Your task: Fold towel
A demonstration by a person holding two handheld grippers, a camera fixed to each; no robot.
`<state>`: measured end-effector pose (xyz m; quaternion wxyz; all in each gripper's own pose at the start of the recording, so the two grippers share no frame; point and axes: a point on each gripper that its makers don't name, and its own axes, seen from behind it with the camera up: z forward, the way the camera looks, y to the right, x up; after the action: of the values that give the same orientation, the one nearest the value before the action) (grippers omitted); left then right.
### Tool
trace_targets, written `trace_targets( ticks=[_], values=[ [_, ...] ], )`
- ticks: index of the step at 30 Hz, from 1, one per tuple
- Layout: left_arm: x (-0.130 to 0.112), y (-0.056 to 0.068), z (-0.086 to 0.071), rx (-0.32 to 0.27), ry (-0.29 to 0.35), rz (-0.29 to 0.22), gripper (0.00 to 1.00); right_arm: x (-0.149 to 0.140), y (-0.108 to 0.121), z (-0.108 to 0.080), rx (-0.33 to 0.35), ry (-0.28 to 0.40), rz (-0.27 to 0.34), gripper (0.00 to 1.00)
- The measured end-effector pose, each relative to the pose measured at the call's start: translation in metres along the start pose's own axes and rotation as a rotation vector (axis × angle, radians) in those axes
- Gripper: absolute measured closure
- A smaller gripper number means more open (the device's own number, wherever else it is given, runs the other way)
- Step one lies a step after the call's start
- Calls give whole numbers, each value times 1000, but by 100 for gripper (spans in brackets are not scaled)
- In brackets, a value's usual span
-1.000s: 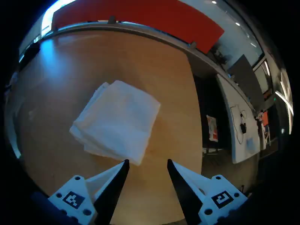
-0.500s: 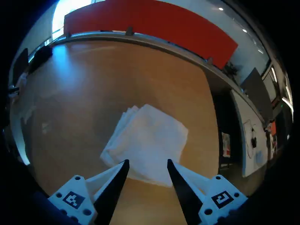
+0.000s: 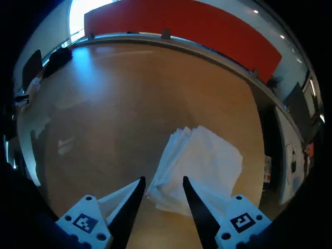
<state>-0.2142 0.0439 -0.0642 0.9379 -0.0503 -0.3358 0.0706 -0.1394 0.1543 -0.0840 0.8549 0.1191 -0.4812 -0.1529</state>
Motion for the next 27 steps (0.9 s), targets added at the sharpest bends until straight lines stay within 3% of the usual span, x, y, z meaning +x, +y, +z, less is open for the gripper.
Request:
trace_targets(
  ticks=[6, 10, 14, 27],
  values=[
    [-2, -2, 0, 4, -3, -6, 31, -7, -2, 5, 0, -24, -19, 50],
    [-2, -3, 0, 5, -4, -7, 31, -11, -3, 6, 6, -36, -21, 70],
    [-2, -3, 1, 5, -5, -4, 31, -12, -6, 5, 18, -32, -20, 83],
    [2, -2, 5, 0, -2, 1, 30, -23, -12, -6, 69, -64, -40, 85]
  ],
)
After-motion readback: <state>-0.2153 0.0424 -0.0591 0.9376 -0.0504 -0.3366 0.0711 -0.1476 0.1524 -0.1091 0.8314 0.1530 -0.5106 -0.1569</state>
